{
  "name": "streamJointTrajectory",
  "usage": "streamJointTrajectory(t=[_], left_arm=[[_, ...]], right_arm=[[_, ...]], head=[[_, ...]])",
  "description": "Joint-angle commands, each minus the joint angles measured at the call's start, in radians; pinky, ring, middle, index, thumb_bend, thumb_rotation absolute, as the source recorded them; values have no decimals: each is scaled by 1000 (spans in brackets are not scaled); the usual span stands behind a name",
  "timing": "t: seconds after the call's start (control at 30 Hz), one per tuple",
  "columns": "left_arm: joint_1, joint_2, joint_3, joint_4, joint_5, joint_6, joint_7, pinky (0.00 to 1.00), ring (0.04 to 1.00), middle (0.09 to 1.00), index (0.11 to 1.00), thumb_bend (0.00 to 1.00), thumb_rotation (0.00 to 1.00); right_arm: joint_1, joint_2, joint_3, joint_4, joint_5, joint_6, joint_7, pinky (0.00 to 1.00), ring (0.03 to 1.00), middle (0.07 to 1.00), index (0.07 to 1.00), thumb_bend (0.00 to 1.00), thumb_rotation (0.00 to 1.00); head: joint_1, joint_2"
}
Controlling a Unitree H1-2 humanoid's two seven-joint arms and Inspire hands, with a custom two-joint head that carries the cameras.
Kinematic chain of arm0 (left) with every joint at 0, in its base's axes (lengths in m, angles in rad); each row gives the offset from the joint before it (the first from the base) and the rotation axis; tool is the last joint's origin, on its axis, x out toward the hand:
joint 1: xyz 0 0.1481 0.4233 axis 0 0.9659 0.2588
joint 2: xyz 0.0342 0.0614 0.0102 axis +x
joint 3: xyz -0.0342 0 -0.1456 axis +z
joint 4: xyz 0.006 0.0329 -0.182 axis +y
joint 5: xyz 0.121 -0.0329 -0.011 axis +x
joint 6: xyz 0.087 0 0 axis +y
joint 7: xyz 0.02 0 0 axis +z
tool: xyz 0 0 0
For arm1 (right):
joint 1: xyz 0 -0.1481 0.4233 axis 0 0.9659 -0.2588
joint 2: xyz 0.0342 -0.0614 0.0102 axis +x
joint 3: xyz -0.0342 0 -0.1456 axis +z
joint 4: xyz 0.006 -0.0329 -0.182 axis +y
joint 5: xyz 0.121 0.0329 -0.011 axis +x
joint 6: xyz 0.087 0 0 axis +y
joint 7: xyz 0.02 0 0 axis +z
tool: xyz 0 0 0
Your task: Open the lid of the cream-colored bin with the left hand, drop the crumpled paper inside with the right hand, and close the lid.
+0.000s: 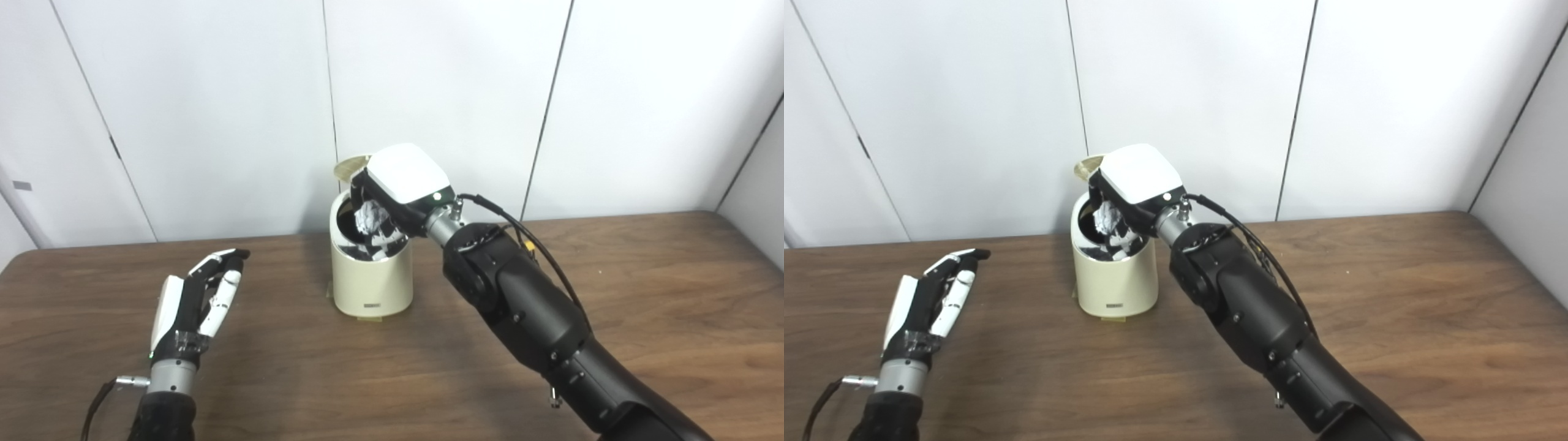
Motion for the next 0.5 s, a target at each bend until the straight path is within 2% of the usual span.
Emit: streamJointTrajectory(t=[0.0,0.03,0.1,0.3,0.47], left_arm=[[-27,14,4,-30,-1,-24,10,760,820,822,773,484,979],[-27,15,3,-32,4,-21,10,761,821,823,774,485,978],[-26,16,1,-35,11,-19,11,757,819,823,775,480,989],[-25,16,1,-35,13,-26,11,759,817,818,774,478,986],[-27,17,-2,-31,23,-22,13,757,819,824,787,467,975]], right_arm=[[-41,-11,2,-30,-36,19,-6,356,436,554,504,807,97],[-41,-13,6,-31,-50,23,-5,353,436,558,511,902,89],[-41,-12,9,-30,-67,30,-3,362,463,615,558,981,103],[-38,-12,5,-26,-67,21,-31,415,550,719,577,1000,91],[-40,-15,4,-28,-72,23,-24,439,571,724,595,1000,105]], head=[[-1,0],[-1,-1],[-2,0],[-2,0],[-1,-2]])
